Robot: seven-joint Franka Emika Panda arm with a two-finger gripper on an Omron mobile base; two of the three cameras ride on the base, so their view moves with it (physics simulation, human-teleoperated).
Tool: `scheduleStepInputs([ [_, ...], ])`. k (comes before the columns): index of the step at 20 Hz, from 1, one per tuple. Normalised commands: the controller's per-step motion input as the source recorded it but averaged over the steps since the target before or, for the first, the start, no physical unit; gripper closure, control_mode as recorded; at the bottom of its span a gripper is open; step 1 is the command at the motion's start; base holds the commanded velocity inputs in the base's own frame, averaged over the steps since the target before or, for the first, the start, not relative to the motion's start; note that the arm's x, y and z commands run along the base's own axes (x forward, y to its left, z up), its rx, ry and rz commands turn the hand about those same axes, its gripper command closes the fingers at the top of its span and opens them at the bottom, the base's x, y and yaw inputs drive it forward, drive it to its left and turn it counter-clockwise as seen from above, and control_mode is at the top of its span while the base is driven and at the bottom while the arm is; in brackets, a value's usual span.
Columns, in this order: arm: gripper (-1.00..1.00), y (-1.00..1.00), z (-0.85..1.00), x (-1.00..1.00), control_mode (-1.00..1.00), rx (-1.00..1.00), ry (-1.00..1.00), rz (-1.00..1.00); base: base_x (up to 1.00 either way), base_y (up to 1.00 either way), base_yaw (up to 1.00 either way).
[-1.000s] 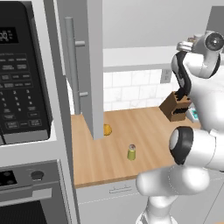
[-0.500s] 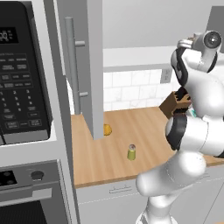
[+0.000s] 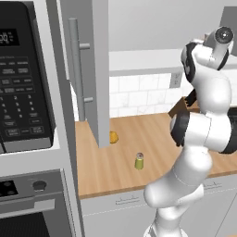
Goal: Put the shaker and condiment bottle from the counter next to their counterparts in the cabinet.
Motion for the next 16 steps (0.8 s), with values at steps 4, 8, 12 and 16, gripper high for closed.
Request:
scheduleStepInputs([
  [4,1.00,-0.24,-0.15,0.21,-1.00,0.00,0.06,0.00,0.00,0.00,0.00],
  [8,1.00,-0.24,-0.23,0.11,-1.00,0.01,0.07,0.00,0.00,0.00,0.00],
  [12,-1.00,-0.09,-0.35,0.07,-1.00,0.00,0.09,0.00,0.00,0.00,0.00],
  [16,-1.00,0.00,-0.12,-0.19,-1.00,0.02,0.03,0.00,0.00,0.00,0.00],
])
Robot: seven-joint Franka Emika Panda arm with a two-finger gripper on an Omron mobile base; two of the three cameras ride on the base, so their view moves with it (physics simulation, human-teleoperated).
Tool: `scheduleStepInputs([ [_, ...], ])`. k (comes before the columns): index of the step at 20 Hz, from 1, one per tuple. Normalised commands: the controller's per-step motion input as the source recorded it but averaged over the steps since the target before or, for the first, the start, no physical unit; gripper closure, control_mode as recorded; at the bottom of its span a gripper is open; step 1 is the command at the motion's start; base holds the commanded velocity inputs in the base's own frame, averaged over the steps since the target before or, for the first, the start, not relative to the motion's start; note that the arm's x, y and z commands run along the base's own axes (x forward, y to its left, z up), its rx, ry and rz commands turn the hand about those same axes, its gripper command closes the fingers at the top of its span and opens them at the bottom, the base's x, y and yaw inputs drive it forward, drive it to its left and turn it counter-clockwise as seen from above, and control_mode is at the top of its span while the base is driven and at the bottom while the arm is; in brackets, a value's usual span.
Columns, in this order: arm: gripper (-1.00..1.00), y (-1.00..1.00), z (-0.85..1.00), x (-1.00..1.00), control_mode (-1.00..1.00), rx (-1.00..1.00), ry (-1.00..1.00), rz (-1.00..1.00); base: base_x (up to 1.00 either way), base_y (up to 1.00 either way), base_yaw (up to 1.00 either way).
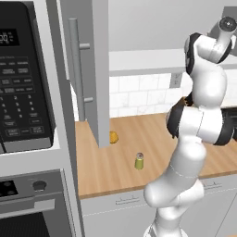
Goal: Put the shaker and condiment bottle from the counter next to their counterparts in the cabinet.
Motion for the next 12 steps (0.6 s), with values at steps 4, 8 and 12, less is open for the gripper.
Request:
scheduleStepInputs([
  [4,-1.00,0.07,-0.01,-0.77,-1.00,0.02,0.00,0.00,0.00,0.00,0.00],
  [8,-1.00,0.37,-0.19,-0.98,-1.00,0.00,0.00,0.01,0.00,0.00,0.00],
  [12,-1.00,0.54,-0.24,-1.00,-1.00,0.00,0.00,0.01,0.00,0.00,0.00],
])
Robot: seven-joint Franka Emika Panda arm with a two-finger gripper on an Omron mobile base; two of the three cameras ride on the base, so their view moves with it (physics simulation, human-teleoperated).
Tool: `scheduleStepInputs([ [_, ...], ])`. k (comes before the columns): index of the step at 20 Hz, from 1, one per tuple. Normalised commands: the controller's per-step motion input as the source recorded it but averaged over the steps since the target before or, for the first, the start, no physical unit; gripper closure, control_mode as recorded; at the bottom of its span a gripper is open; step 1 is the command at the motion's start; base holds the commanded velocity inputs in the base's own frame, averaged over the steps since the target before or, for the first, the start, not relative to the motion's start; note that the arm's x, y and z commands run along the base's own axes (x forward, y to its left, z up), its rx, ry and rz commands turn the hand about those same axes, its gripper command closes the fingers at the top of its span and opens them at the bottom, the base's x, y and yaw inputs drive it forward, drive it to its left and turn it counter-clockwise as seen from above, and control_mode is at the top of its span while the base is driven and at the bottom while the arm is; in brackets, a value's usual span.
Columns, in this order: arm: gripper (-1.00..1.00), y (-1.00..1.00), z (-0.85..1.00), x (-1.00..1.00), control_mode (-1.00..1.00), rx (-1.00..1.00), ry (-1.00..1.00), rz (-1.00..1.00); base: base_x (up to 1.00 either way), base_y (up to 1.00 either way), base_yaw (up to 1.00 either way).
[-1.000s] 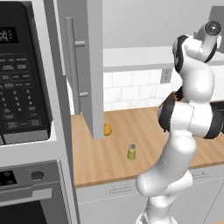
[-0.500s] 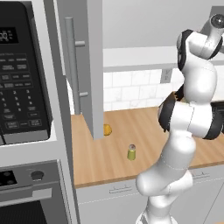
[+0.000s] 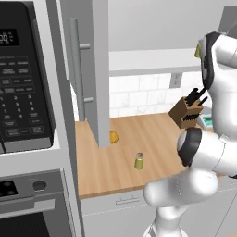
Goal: Put the shaker and condiment bottle from the counter next to their counterparts in the cabinet.
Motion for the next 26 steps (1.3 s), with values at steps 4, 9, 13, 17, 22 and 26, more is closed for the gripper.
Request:
scheduleStepInputs([
  [4,-1.00,0.63,-0.18,-1.00,-1.00,0.00,0.00,0.00,0.00,0.00,0.00],
  [9,-1.00,0.44,0.00,-1.00,-1.00,0.00,0.00,0.00,0.00,0.00,0.00],
  [13,-1.00,0.37,0.00,-1.00,-1.00,0.00,0.00,0.00,0.00,0.00,0.00],
  [17,-1.00,0.46,-0.33,-0.93,-1.00,-0.02,0.04,-0.02,0.00,0.00,0.00],
  [22,-1.00,0.60,-0.78,-0.76,-1.00,-0.05,0.02,-0.02,0.00,0.00,0.00],
  [26,-1.00,0.52,-0.56,-0.72,-1.00,-0.01,0.00,-0.07,0.00,0.00,0.00],
])
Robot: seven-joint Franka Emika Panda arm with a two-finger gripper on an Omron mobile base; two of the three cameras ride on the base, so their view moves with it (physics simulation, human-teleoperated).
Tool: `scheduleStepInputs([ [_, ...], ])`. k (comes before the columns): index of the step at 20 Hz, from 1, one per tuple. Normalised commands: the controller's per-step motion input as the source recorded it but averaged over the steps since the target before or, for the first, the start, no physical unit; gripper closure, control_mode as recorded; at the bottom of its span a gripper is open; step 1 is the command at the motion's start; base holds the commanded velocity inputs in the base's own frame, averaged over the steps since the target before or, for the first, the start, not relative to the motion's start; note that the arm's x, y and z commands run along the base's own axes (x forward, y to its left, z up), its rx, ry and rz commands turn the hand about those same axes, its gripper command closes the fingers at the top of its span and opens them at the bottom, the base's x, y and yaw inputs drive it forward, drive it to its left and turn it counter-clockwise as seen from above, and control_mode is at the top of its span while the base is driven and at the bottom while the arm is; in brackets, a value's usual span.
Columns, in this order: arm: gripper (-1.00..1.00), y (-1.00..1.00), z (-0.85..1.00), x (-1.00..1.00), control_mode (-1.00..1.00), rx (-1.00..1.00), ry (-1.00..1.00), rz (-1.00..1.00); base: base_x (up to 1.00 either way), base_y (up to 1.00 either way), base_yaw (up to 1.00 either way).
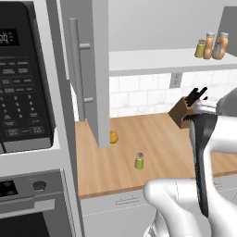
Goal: Put the shaker and condiment bottle from the counter next to their counterparts in the cabinet.
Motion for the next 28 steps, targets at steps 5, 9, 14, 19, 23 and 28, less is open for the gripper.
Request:
scheduleStepInputs([
  [5,-1.00,0.39,-0.18,-0.86,-1.00,0.00,0.00,-0.10,0.00,0.00,0.00],
  [9,-1.00,0.48,-0.40,-0.52,-1.00,0.00,-0.07,0.00,0.00,0.00,0.00],
  [14,-1.00,0.43,-0.94,0.05,-1.00,-0.02,-0.12,0.08,0.00,0.00,0.00],
  [19,-1.00,0.21,-1.00,0.09,-1.00,-0.07,-0.30,0.09,0.00,0.00,0.00],
  [23,-1.00,0.04,-1.00,0.00,-1.00,-0.09,-0.43,0.02,0.00,0.00,0.00],
  [28,-1.00,0.19,-1.00,0.00,-1.00,-0.13,-0.43,0.00,0.00,0.00,0.00],
])
